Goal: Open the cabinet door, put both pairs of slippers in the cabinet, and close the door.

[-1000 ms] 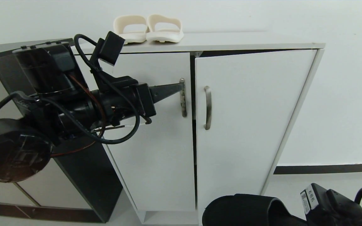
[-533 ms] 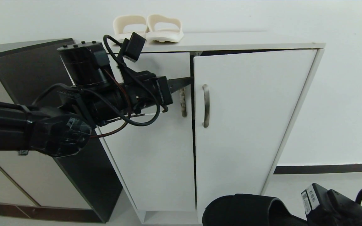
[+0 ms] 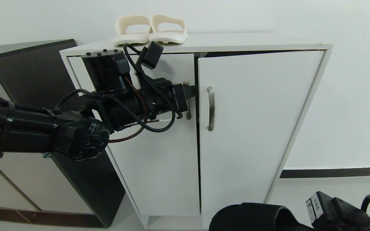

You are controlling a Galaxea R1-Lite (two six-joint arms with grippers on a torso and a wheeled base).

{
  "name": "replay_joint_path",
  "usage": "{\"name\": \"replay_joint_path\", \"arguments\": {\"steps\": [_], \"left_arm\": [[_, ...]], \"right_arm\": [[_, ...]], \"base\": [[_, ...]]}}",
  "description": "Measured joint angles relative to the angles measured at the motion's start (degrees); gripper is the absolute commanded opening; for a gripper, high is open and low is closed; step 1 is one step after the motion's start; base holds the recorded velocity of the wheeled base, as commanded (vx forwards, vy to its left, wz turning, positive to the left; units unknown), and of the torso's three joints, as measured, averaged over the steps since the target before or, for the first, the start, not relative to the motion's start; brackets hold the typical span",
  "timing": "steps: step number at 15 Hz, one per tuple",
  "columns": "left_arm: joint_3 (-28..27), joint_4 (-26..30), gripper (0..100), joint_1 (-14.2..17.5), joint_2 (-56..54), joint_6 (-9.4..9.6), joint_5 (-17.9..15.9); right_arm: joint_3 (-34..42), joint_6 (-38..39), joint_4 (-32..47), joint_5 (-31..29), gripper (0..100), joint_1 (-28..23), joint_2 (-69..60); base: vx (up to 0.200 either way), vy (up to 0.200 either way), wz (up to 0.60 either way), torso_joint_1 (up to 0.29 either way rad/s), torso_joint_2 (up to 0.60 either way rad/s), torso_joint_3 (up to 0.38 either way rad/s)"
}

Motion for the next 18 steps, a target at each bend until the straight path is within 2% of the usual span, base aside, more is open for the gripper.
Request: {"name": "replay_joint_path", "arguments": {"steps": [2, 5, 6, 8, 10, 11, 13, 15, 16, 18], "left_arm": [[0.0, 0.0, 0, -0.6, 0.4, 0.00, 0.0], [0.5, -0.2, 0, -1.3, 0.4, 0.10, 0.5], [1.5, -0.3, 0, -2.1, 0.2, 0.29, 1.7], [4.9, -1.0, 0, -7.2, -1.5, 0.68, 6.0], [7.6, -2.6, 0, -11.7, -3.0, 0.87, 7.5], [8.3, -3.4, 0, -13.1, -3.4, 0.89, 7.8], [8.7, -4.0, 0, -13.6, -3.9, 0.89, 8.6], [9.4, -5.3, 0, -12.3, -5.0, 1.00, 12.4], [10.1, -5.6, 0, -11.5, -6.6, 1.04, 15.4], [12.9, -2.6, 0, -10.5, -12.7, 1.34, 24.0]], "right_arm": [[-0.1, 0.0, 0.0, 0.0, 0, 0.1, 0.0], [0.8, 0.0, 0.2, 0.0, 0, 0.2, -0.1], [1.8, 0.0, 0.1, 0.0, 0, 0.6, -0.5], [5.6, 0.0, 0.1, 0.0, 0, 4.4, -3.4], [8.2, -0.7, 0.2, 0.0, 0, 7.6, -6.6], [8.7, -0.8, 0.1, 0.0, 0, 8.3, -7.4], [8.8, -0.6, -0.3, -0.3, 0, 8.6, -7.3], [6.2, -0.3, -0.3, -1.6, 0, 6.7, -5.4], [4.6, 0.5, -0.4, -5.0, 0, 5.6, -3.9], [-0.7, 7.7, -2.6, -16.8, 0, 4.2, 1.1]], "base": [[0.000, 0.000, 0.00, 0.000, 0.00, 0.000], [-0.200, 0.000, 0.00, 0.006, 0.00, 0.002], [-0.200, 0.000, 0.00, 0.007, 0.01, 0.002], [-0.200, 0.000, 0.00, 0.002, 0.00, 0.002], [-0.200, 0.000, 0.00, 0.000, 0.00, 0.002], [-0.200, 0.000, 0.00, -0.002, 0.01, -0.002], [0.000, 0.000, 0.00, 0.000, 0.00, 0.000], [0.000, 0.000, 0.00, 0.000, 0.00, 0.000], [0.000, 0.000, 0.00, 0.000, 0.00, 0.000], [0.000, 0.000, 0.00, 0.000, 0.00, 0.000]]}}
